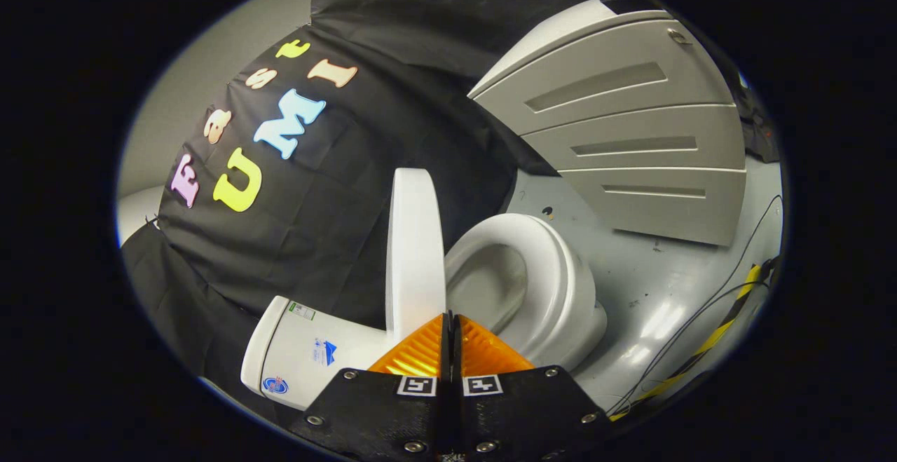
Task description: Open the toilet lid.
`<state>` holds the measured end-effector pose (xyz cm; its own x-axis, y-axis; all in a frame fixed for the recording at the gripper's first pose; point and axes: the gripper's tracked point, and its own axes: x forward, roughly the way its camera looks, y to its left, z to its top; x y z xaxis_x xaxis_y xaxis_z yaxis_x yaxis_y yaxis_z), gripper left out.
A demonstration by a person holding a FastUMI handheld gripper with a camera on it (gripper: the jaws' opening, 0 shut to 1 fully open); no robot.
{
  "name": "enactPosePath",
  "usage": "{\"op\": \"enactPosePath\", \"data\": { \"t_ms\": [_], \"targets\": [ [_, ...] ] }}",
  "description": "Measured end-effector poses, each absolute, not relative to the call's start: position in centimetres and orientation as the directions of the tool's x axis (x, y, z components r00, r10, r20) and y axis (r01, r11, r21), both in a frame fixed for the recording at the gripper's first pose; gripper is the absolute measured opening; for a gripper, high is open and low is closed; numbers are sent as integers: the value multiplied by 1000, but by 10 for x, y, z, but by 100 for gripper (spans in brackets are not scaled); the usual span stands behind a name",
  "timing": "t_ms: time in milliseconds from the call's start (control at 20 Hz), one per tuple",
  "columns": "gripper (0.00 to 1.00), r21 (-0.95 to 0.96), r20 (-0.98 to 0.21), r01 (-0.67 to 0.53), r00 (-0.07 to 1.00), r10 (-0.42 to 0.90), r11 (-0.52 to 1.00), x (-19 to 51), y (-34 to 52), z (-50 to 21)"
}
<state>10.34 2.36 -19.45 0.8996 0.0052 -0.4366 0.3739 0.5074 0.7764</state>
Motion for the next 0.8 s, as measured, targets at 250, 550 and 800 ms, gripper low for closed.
{"op": "enactPosePath", "data": {
  "t_ms": [250, 550, 800],
  "targets": [
    [0, 759, -415, 345, 910, 1, 553, 107, 35, -170],
    [0, 717, -413, 326, 911, -2, 617, 110, 48, -151],
    [0, 700, -386, 292, 923, 1, 651, 111, 61, -133]
  ]
}}
